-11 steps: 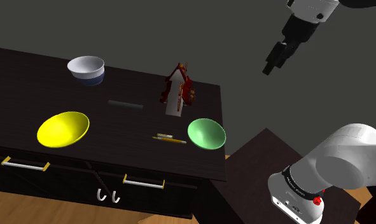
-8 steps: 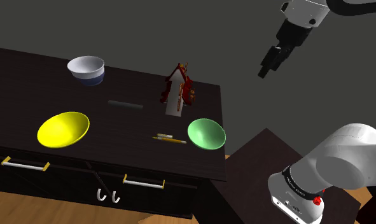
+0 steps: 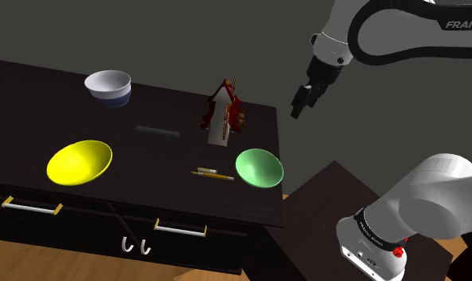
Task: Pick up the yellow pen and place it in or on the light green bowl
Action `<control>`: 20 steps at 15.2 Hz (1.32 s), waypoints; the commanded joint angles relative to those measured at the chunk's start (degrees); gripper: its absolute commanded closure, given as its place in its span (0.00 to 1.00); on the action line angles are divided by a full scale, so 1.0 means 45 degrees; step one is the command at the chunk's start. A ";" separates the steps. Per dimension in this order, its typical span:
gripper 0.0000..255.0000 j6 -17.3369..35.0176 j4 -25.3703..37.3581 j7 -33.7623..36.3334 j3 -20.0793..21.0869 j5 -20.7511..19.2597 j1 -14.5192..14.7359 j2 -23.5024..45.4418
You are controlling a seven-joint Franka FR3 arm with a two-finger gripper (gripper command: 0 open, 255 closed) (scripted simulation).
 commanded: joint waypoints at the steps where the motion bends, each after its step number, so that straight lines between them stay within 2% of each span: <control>1: 0.00 0.0814 -0.0025 0.0170 0.0317 0.0106 0.0142 0.0788; 11: 0.00 0.4493 0.0254 0.1265 0.1881 -0.0002 0.0664 0.4901; 15: 0.00 0.5742 0.0813 0.1953 0.2422 -0.0558 0.0796 0.6823; 20: 0.00 0.6980 0.1859 0.3082 0.2804 -0.1771 0.1113 0.9349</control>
